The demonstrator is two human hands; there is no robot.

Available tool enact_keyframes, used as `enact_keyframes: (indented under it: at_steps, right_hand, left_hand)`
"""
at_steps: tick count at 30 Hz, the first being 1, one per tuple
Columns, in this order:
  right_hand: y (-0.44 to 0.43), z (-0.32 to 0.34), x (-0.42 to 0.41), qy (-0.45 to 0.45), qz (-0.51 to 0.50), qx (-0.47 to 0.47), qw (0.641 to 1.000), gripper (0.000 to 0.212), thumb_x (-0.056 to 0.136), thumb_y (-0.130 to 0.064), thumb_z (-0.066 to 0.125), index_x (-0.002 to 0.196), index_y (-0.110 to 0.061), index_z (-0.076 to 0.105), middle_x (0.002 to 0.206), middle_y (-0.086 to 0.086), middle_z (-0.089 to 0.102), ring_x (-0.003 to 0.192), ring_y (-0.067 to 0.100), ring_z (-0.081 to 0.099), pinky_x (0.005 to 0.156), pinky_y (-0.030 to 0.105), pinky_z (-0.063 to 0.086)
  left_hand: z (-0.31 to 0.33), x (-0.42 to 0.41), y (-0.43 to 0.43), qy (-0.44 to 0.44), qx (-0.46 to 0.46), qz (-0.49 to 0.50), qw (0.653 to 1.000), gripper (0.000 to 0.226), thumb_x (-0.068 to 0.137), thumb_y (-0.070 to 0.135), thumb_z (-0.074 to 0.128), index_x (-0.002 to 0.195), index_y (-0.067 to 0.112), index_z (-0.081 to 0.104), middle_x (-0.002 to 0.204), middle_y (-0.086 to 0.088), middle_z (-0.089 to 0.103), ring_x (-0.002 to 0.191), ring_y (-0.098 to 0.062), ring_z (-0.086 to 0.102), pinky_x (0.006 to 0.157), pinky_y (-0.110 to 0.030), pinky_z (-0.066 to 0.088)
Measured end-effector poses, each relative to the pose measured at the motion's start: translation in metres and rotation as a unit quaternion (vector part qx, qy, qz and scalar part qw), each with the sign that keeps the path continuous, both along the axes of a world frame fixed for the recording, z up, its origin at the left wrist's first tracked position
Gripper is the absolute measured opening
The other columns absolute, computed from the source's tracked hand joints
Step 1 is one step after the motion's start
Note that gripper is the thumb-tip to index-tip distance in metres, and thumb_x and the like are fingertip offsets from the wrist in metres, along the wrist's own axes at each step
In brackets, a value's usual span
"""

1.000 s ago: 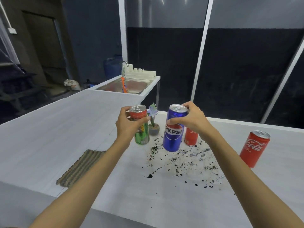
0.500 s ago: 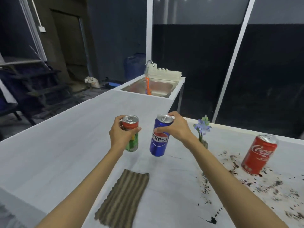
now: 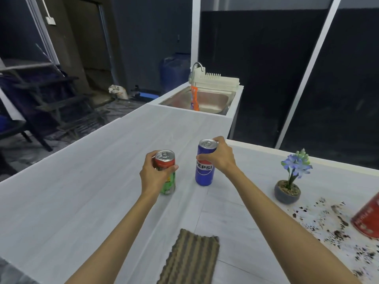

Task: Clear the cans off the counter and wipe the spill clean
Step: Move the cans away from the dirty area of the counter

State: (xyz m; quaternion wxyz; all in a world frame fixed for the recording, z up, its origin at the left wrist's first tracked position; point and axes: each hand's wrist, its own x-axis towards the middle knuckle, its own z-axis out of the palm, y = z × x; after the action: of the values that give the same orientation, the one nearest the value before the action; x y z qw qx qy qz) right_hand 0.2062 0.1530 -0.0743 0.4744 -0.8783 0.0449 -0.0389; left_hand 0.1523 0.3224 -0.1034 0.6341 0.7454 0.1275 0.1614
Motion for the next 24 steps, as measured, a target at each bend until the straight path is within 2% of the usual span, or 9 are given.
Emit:
enact_keyframes:
  at_steps: [4,7,9,13,17,19,20,22,24]
  right_hand:
    - [-0.001,-0.001,0.002,0.015,0.028,0.024,0.999,0.075,0.072,-0.02,0.078,0.131,-0.014,0.032,0.134,0.011,0.049,0.12,0.031,0.052,0.086,0.035,0.05]
    - [-0.011,-0.003,-0.01,0.033,0.034,0.032,0.998,0.087,0.072,-0.019,0.078,0.139,-0.015,0.023,0.144,0.012,0.04,0.129,0.031,0.044,0.096,0.039,0.046]
    - [-0.024,-0.003,-0.026,0.044,0.027,0.019,0.999,0.09,0.072,-0.015,0.078,0.142,-0.017,0.021,0.147,0.012,0.036,0.132,0.03,0.04,0.1,0.039,0.042]
    - [-0.075,-0.004,-0.076,0.073,0.048,-0.005,0.996,0.072,0.074,-0.016,0.077,0.134,-0.017,0.037,0.136,0.011,0.047,0.121,0.024,0.049,0.091,0.029,0.042]
    - [-0.146,0.001,-0.132,0.096,0.077,-0.03,0.992,0.054,0.072,-0.02,0.077,0.12,-0.016,0.053,0.119,0.006,0.06,0.108,0.018,0.058,0.091,0.03,0.049]
    - [-0.185,0.006,-0.158,0.09,0.073,-0.048,0.992,0.048,0.073,-0.02,0.076,0.117,-0.015,0.057,0.114,0.003,0.063,0.106,0.016,0.059,0.09,0.028,0.049]
    - [-0.204,0.009,-0.171,0.087,0.063,-0.053,0.993,0.044,0.074,-0.02,0.076,0.114,-0.016,0.058,0.113,0.001,0.064,0.104,0.015,0.06,0.087,0.027,0.049]
    - [-0.245,0.015,-0.199,0.078,0.033,-0.052,0.995,0.04,0.075,-0.021,0.075,0.112,-0.017,0.059,0.112,0.001,0.064,0.099,0.013,0.06,0.078,0.02,0.049]
    - [-0.287,0.02,-0.225,0.055,-0.011,-0.06,0.997,0.036,0.076,-0.02,0.074,0.109,-0.016,0.061,0.111,0.002,0.066,0.096,0.014,0.061,0.072,0.016,0.046]
  left_hand:
    - [0.007,0.002,-0.006,-0.002,0.026,0.009,1.0,0.079,0.069,0.01,0.078,0.135,0.024,0.036,0.143,-0.004,0.041,0.129,-0.024,0.042,0.104,-0.038,0.039]
    - [0.023,-0.003,-0.024,-0.058,0.113,0.012,0.992,0.082,0.075,0.015,0.073,0.141,0.026,0.026,0.155,-0.002,0.02,0.143,-0.022,0.018,0.117,-0.044,0.02]
    - [0.034,-0.011,-0.042,-0.105,0.18,-0.017,0.978,0.075,0.079,0.018,0.069,0.141,0.025,0.028,0.156,0.001,0.018,0.145,-0.017,0.01,0.119,-0.043,0.011]
    - [0.047,-0.033,-0.098,-0.183,0.196,-0.126,0.955,0.058,0.08,0.015,0.068,0.132,0.022,0.041,0.15,0.003,0.032,0.143,-0.014,0.016,0.117,-0.041,0.022]
    - [0.053,-0.068,-0.18,-0.236,0.204,-0.22,0.924,0.046,0.083,0.018,0.065,0.126,0.018,0.049,0.146,0.003,0.038,0.134,0.0,0.023,0.104,-0.006,0.016]
    - [0.052,-0.084,-0.221,-0.246,0.18,-0.271,0.913,0.044,0.082,0.016,0.066,0.124,0.017,0.051,0.144,0.002,0.041,0.132,-0.001,0.028,0.095,0.007,0.017]
    - [0.05,-0.091,-0.24,-0.239,0.165,-0.291,0.912,0.043,0.082,0.016,0.066,0.123,0.017,0.052,0.143,0.002,0.043,0.132,-0.006,0.033,0.094,0.007,0.021]
    - [0.045,-0.103,-0.28,-0.212,0.15,-0.318,0.912,0.042,0.082,0.019,0.066,0.122,0.019,0.052,0.139,0.003,0.045,0.129,-0.013,0.041,0.099,-0.006,0.032]
    - [0.038,-0.113,-0.319,-0.197,0.155,-0.337,0.908,0.045,0.082,0.023,0.066,0.124,0.019,0.049,0.136,0.002,0.047,0.126,-0.015,0.043,0.1,-0.014,0.031]
